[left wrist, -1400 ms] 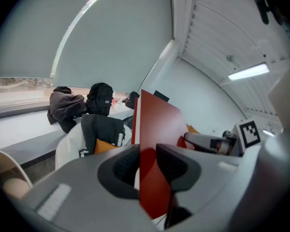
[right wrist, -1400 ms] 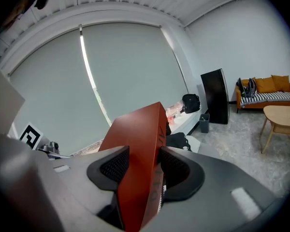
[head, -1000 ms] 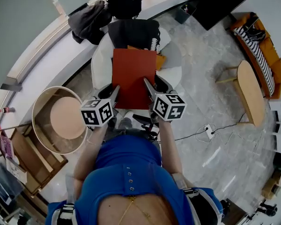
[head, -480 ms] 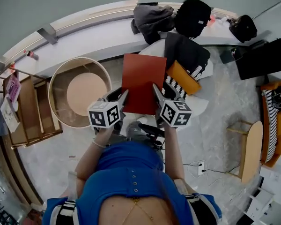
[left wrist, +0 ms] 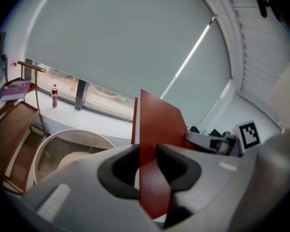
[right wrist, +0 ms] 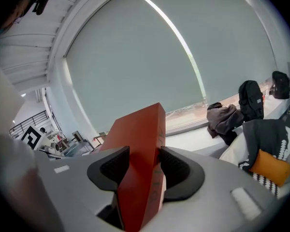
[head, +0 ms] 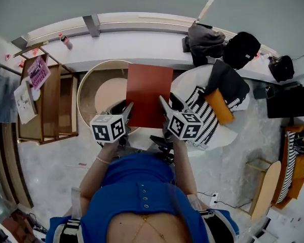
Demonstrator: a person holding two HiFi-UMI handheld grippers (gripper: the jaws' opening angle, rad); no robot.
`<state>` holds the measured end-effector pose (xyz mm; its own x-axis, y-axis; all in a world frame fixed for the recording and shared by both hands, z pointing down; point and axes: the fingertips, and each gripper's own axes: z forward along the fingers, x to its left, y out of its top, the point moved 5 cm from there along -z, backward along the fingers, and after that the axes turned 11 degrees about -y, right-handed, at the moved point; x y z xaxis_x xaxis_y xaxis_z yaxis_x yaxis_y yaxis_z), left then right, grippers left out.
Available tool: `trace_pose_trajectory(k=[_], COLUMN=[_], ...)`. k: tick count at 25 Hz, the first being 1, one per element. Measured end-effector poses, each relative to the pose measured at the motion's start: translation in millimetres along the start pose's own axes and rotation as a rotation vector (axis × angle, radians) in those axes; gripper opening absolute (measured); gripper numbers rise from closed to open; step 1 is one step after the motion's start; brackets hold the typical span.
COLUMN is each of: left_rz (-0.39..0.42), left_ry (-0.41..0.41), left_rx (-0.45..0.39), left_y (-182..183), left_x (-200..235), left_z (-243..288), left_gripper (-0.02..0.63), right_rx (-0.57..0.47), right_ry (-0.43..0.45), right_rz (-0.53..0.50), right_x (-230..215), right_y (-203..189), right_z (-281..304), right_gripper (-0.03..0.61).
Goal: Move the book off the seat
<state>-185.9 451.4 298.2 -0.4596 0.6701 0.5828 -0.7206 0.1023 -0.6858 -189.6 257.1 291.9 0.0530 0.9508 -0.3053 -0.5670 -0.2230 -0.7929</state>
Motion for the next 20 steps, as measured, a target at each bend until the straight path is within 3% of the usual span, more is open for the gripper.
trace_pose_trajectory(k=[10,14,20], left_rz=[-0.041,-0.043,-0.054], left_ry=[0.044,0.035,0.031], left_rx=[-0.027,-0.012,-0.023], left_y=[13.3,13.1,4.2], left_x=[117.3,133.3,123.7], left_z=[-88.5,-101.4,-102.8], left_gripper=[0.104,0.104,0.104], right_rx=[0.033,0.047,0.057], right_ry=[0.049,0.041,0.048], right_rz=[-0.017,-0.019,-0.036], right_x=[127.7,145.1,141.9], right_y=[-33.4,-41.0,-42.9], right_z=[66.5,70.0,61.6], right_gripper=[0.206,0.203,0.201])
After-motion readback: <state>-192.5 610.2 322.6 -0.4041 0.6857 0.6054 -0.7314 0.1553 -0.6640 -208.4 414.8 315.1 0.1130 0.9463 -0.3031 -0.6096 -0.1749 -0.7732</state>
